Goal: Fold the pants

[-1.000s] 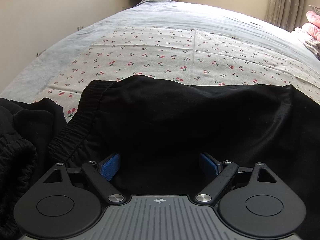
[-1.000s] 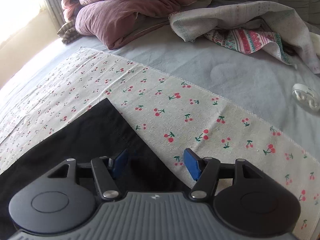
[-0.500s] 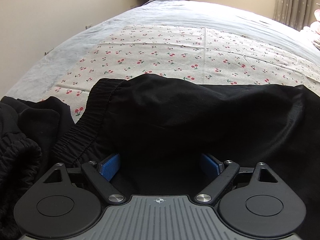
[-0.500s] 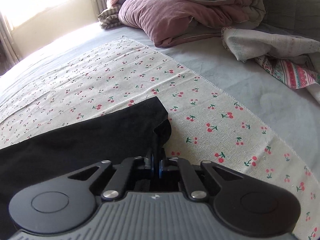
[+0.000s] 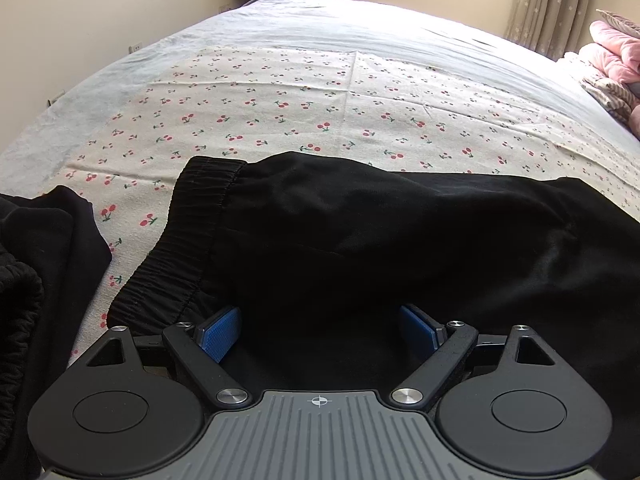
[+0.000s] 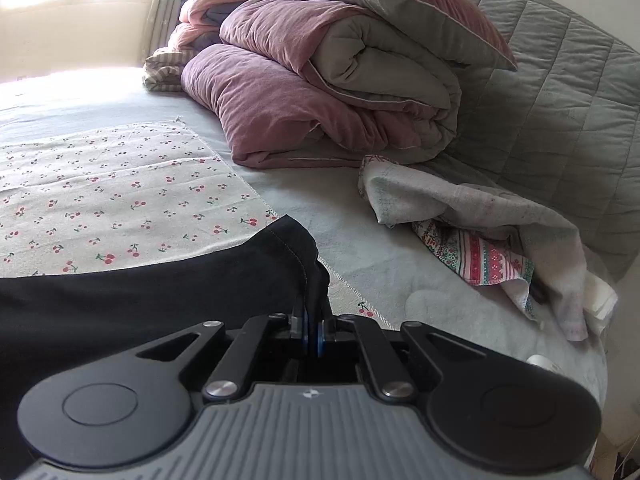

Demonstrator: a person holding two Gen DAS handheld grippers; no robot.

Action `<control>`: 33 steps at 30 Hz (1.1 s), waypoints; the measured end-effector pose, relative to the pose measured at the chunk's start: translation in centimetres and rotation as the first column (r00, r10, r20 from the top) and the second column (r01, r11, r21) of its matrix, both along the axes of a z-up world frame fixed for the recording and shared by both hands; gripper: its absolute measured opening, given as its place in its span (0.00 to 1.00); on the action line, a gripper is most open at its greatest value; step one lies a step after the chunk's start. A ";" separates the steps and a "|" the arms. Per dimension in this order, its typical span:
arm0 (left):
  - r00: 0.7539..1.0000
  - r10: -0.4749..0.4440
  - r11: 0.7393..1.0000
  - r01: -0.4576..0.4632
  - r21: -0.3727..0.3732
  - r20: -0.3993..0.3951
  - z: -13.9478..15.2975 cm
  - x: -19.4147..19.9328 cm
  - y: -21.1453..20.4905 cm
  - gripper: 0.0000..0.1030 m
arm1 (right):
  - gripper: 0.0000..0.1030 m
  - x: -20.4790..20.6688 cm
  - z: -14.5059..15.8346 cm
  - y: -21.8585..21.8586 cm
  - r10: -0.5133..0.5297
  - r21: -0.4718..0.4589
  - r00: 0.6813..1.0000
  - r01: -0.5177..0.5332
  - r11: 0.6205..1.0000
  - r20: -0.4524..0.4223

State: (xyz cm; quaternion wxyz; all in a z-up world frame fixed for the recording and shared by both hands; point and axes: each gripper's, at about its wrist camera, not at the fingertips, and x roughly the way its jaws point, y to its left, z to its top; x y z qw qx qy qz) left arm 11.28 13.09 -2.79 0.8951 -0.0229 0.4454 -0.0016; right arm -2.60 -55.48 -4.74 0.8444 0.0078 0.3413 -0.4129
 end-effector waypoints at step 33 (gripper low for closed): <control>0.998 0.055 0.981 -0.052 -0.184 0.010 0.2 0.9 4.5 0.85 | 0.49 26.2 -2.7 43.4 0.818 0.282 0.575 -0.787 0.549 0.012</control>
